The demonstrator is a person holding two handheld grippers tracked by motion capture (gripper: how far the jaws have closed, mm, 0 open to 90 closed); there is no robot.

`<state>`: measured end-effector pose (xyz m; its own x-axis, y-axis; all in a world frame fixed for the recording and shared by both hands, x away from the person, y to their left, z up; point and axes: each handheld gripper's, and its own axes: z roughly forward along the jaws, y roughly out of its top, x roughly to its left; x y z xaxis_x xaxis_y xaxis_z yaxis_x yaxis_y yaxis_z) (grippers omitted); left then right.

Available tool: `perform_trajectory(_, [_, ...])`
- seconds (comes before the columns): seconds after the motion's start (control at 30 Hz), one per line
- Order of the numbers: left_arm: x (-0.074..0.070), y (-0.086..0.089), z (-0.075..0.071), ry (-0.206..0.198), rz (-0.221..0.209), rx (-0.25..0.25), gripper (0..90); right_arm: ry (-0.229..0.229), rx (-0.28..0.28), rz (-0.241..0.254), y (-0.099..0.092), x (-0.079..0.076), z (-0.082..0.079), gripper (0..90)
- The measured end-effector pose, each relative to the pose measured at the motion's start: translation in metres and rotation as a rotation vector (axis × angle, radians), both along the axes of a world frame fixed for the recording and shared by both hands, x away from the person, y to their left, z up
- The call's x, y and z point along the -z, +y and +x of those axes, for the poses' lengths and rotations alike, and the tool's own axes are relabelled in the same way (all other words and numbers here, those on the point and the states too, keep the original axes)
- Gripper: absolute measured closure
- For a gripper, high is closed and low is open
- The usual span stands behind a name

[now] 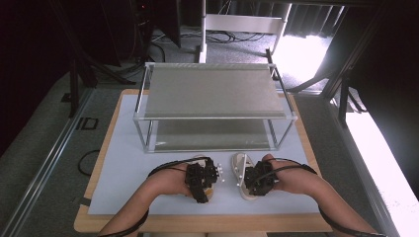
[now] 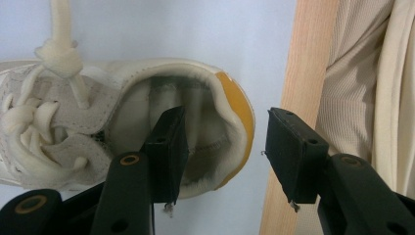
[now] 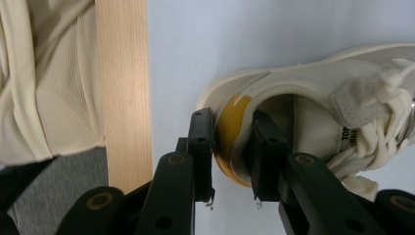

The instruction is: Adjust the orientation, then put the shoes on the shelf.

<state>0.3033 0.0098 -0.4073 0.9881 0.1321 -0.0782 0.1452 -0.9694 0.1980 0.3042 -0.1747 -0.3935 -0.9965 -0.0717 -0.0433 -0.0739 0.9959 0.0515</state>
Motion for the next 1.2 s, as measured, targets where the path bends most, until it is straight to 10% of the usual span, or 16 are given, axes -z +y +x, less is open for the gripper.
perform_trajectory(0.3, [0.006, 0.001, 0.001, 0.015, -0.009, -0.037, 49.5, -0.029, 0.020, 0.024, 0.003, 0.003, -0.003, 59.7])
perform_trajectory(0.63, [0.014, -0.002, 0.005, 0.038, -0.010, -0.062, 52.7, -0.059, -0.023, -0.017, 0.003, 0.009, -0.009, 67.7])
perform_trajectory(0.93, [0.015, -0.001, 0.003, 0.078, -0.041, -0.024, 73.3, -0.064, -0.040, -0.011, 0.003, 0.008, -0.012, 71.3])
perform_trajectory(1.2, [0.002, 0.004, 0.003, 0.047, -0.129, 0.010, 77.7, -0.073, -0.043, -0.009, -0.001, 0.005, -0.015, 72.8])
